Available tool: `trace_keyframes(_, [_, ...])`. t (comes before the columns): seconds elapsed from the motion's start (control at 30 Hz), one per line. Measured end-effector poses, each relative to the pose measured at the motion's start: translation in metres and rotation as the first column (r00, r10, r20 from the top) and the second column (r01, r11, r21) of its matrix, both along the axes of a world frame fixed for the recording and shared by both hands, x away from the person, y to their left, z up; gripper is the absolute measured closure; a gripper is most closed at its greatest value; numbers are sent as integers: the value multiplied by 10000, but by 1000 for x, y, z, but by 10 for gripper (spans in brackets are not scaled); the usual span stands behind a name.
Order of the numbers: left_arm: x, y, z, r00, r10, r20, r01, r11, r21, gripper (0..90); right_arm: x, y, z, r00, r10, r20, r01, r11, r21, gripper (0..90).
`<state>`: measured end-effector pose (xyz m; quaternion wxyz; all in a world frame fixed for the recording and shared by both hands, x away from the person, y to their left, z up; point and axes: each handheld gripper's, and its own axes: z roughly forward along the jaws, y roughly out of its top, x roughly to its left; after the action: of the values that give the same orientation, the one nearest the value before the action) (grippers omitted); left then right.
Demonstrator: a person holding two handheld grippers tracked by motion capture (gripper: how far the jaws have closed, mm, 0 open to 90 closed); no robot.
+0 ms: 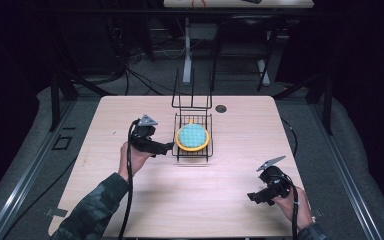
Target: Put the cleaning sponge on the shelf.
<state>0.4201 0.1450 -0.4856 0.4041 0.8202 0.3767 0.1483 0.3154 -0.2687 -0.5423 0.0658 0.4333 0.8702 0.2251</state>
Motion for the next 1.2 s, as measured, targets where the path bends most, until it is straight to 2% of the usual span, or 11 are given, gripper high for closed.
trace_keyframes(0.07, [-4,3,1,10000,-14,-56,14,10000,0,20,0,0,0,10000,20,24,-20,10000,-38,84])
trace_keyframes(0.23, [-16,13,4,9996,189,191,-195,9993,317,1,0,-1,1,10000,-64,17,64,9999,-116,80])
trace_keyframes(0.4, [-27,25,8,9989,324,349,-333,9991,257,1,1,-1,0,9998,-197,-22,197,9997,-141,64])
trace_keyframes(0.6, [-39,37,5,9991,393,173,-400,9984,390,0,-1,-1,2,9998,-185,89,188,9993,-335,50])
trace_keyframes(0.8, [-53,49,-1,9985,543,7,-543,9970,555,0,-1,-3,2,9996,-233,136,236,9994,-245,27])
trace_keyframes(0.93, [-61,58,-7,9965,832,-59,-826,9946,633,0,-1,-3,1,9995,-301,86,303,9993,-237,12])
trace_keyframes(1.2, [-75,73,-17,9915,1192,-527,-1150,9905,756,0,-1,-5,1,9996,-271,98,273,9993,-253,8])
